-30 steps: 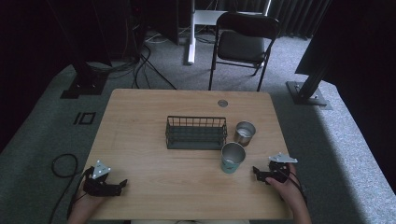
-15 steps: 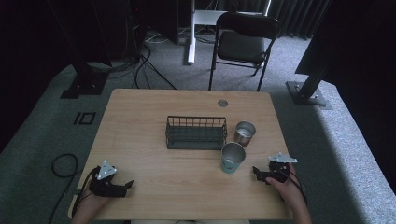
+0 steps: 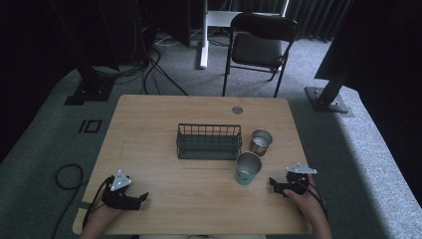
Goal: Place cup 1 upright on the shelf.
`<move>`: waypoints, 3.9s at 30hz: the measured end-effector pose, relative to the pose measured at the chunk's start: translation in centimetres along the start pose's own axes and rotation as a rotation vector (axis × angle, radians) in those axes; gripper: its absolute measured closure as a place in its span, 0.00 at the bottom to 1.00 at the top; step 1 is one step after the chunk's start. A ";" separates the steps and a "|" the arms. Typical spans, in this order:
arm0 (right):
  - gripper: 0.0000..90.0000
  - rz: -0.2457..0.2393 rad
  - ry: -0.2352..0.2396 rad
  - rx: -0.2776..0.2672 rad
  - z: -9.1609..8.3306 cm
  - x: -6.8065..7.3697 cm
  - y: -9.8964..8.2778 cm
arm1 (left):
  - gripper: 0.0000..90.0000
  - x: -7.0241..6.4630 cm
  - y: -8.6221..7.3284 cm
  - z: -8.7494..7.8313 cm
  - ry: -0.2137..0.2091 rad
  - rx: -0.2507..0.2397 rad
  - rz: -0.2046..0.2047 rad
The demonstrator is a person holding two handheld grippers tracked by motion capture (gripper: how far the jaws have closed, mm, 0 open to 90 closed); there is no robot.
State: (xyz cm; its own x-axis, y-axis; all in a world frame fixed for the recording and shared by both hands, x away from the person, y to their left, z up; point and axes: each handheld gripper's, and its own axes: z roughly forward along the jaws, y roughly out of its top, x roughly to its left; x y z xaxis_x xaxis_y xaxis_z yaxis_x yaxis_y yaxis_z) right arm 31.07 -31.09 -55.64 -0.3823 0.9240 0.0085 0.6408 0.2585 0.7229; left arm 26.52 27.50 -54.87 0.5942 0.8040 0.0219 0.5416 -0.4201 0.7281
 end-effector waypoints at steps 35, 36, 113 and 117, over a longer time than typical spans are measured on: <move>0.12 0.000 0.000 0.000 0.0 0.0 0.0 | 0.01 -3.7 3.5 3.0 -0.151 -0.012 0.119; 0.12 0.000 0.000 0.000 0.0 0.0 0.0 | 0.01 -3.8 3.6 3.0 -0.153 -0.016 0.123; 0.12 0.002 0.000 0.000 0.0 0.0 0.0 | 0.01 -12.4 12.2 9.2 -0.399 -0.092 0.304; 0.12 0.002 0.001 0.000 0.0 0.0 0.0 | 0.01 -12.7 12.8 9.5 -0.406 -0.097 0.318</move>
State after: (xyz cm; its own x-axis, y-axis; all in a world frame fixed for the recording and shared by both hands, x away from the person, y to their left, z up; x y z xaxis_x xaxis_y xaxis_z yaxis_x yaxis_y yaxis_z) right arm 31.07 -31.08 -55.63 -0.3815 0.9243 0.0102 0.6418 0.2569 0.7226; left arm 31.56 7.87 -52.31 0.9133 0.4072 -0.0015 0.2510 -0.5601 0.7895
